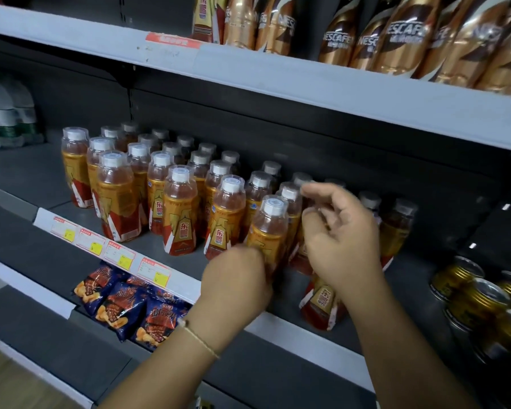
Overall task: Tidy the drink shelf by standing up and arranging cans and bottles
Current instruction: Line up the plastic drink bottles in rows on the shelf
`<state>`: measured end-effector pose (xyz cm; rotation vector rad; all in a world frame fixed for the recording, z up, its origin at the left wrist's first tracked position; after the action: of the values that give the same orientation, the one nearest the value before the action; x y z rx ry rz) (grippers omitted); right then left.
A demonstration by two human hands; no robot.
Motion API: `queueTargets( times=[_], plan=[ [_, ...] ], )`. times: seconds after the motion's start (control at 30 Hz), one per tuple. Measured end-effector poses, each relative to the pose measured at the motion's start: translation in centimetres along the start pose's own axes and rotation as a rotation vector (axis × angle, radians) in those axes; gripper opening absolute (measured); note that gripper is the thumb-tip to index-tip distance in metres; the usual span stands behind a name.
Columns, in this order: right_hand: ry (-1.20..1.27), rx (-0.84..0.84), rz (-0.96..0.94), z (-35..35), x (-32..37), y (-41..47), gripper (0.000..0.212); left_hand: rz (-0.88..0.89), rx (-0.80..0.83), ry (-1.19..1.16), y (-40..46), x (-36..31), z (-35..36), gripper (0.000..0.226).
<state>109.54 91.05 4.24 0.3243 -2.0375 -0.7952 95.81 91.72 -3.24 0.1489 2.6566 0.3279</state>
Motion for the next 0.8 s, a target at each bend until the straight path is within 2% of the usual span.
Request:
queueTargets(
  times=[0.1, 0.17, 0.27, 0.37, 0.43, 0.57, 0.8],
  plan=[
    [0.076, -0.118, -0.055, -3.7, 0.1, -0.3, 0.031, 0.269, -0.164, -0.234, -2.5, -5.1, -3.8, 0.022],
    [0.106, -0.194, -0.021, -6.5, -1.4, -0.4, 0.03, 0.428, -0.109, -0.456, -4.0, -8.1, -3.8, 0.025],
    [0.113, -0.317, 0.085, -10.8, -5.6, -0.7, 0.033, 0.536, 0.018, -0.563, -4.9, -11.6, -0.1, 0.02],
    [0.072, -0.421, 0.241, -14.0, -11.1, -2.0, 0.036, 0.485, 0.124, -0.577, -3.9, -13.7, 5.5, 0.019],
    [0.04, -0.433, 0.344, -14.7, -14.6, -2.9, 0.034, 0.443, 0.177, -0.598, -3.0, -14.5, 8.7, 0.032],
    [-0.029, -0.352, 0.431, -14.0, -19.2, -3.7, 0.032, 0.379, 0.196, -0.618, -1.3, -16.1, 12.2, 0.069],
    [-0.147, -0.24, 0.512, -12.3, -23.9, -2.5, 0.033, 0.279, 0.295, -0.507, 0.5, -17.6, 16.8, 0.085]
  ],
)
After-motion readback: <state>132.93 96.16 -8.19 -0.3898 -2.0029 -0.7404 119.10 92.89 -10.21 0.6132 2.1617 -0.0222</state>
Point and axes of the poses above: each hand's wrist, its own y-axis towards the middle knuckle, its own z-axis out of the palm, x = y × z, the point moved 6 cm from there along y, towards the middle knuckle, and after that the axes turned 10 degrees about -y, right-handed, at the moved point
